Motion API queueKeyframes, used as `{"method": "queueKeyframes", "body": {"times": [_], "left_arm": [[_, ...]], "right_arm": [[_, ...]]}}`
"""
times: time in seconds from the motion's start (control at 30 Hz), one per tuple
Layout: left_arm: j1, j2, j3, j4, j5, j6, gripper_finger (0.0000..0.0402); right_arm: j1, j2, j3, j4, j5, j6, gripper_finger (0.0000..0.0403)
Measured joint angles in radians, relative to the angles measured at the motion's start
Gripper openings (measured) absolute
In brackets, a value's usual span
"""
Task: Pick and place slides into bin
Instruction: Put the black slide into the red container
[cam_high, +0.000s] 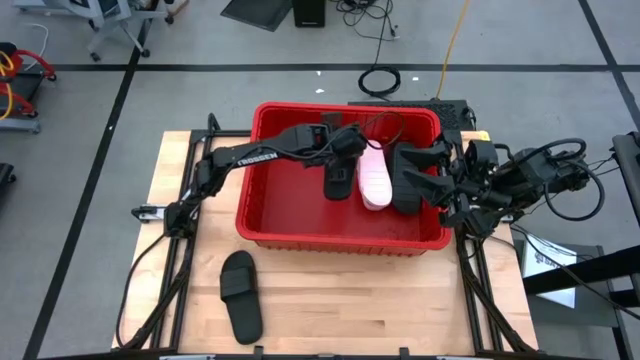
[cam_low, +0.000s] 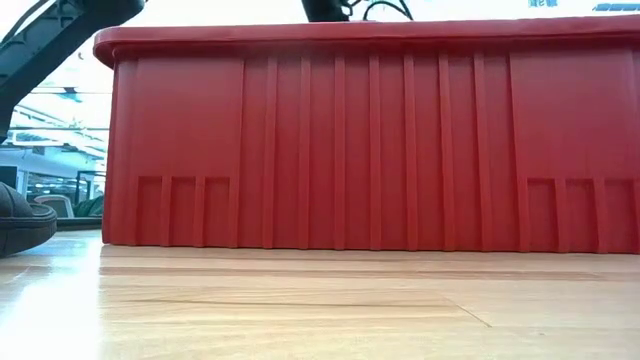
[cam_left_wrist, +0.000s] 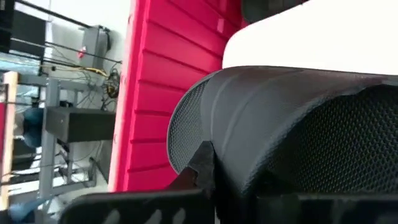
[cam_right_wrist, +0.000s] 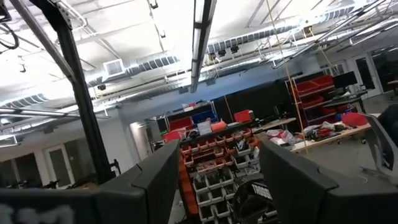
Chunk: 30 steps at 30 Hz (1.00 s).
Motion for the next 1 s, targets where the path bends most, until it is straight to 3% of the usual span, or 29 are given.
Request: {"method": "queueKeyframes", "body": {"times": [0.4, 0.6, 1.0], "left_arm": [[0.056, 0.007, -0.217, 0.128, 0.066, 0.016, 0.0004], [0.057, 0.007, -0.343, 0.242, 0.067, 0.04, 0.0023], [0.079, 0.006, -0.432, 0.44, 0.042, 0.055, 0.0028]], "right_arm": [[-0.012, 0.013, 0.0, 0.007, 0.072, -0.015, 0.021], [-0.028, 0.013, 0.0, 0.007, 0.072, -0.008, 0.021], [-0.046, 0.013, 0.0, 0.007, 0.072, 0.011, 0.021]]}}
